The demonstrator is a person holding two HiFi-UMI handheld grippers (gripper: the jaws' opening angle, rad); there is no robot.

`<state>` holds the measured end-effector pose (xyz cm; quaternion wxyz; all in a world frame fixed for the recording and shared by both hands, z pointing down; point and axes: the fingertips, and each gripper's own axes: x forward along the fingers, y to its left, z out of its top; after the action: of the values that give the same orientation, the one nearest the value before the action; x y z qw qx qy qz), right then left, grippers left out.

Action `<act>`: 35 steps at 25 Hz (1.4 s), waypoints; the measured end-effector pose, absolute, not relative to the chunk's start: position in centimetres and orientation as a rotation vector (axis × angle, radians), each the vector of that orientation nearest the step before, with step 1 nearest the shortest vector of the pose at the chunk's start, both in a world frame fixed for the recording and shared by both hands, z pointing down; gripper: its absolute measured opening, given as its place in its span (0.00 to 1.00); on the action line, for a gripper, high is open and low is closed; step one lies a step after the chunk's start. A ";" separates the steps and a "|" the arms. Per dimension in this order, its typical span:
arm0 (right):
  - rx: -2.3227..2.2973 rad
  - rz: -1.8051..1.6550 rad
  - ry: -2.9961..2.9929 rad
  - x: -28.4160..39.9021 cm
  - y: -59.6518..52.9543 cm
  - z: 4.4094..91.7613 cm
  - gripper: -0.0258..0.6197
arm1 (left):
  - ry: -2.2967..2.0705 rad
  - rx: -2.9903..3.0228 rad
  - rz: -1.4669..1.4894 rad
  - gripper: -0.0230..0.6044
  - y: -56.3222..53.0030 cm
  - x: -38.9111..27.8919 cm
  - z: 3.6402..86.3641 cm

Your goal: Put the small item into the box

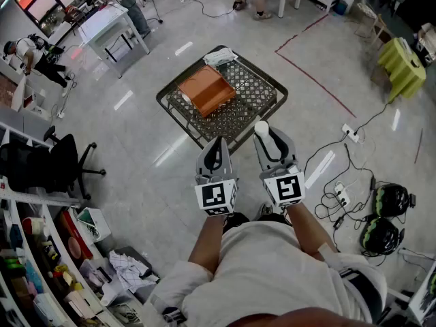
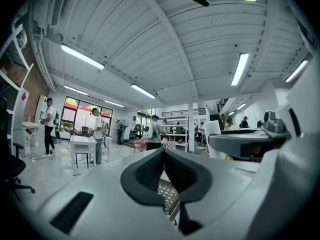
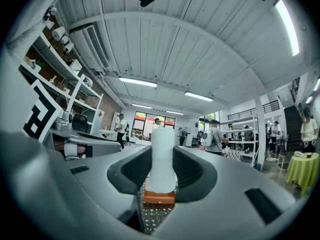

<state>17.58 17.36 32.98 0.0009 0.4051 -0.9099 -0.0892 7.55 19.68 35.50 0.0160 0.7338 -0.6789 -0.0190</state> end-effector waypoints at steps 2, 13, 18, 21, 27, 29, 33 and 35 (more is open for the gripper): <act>1.276 -0.280 -2.857 17.3 17.5 33.0 0.23 | -2.106 2.285 -0.057 0.05 19.9 7.3 35.6; 1.346 -0.290 -2.814 14.3 19.4 33.7 0.23 | -2.043 2.318 -0.049 0.05 21.8 4.8 36.7; 1.327 -0.276 -2.793 13.2 20.0 34.7 0.23 | -2.012 2.305 -0.059 0.05 21.9 4.0 38.0; 1.315 -0.278 -2.776 12.9 19.7 35.1 0.23 | -1.993 2.307 -0.060 0.05 21.6 4.0 38.4; 1.316 -0.257 -2.789 12.7 17.0 35.4 0.23 | -1.995 2.311 -0.034 0.05 19.4 3.9 38.7; 1.306 -0.252 -2.802 12.1 15.7 35.3 0.23 | -2.006 2.308 -0.022 0.05 18.2 3.4 38.5; 1.286 -0.250 -2.830 11.5 12.6 34.8 0.23 | -2.020 2.306 0.001 0.05 15.1 3.0 38.1; 1.271 -0.246 -2.837 11.4 10.9 34.7 0.23 | -2.020 2.303 0.006 0.05 13.4 3.1 38.0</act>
<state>11.42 10.86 34.75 0.0114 0.4075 -0.9097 -0.0787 3.14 13.43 37.97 0.0391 0.7511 -0.6590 0.0018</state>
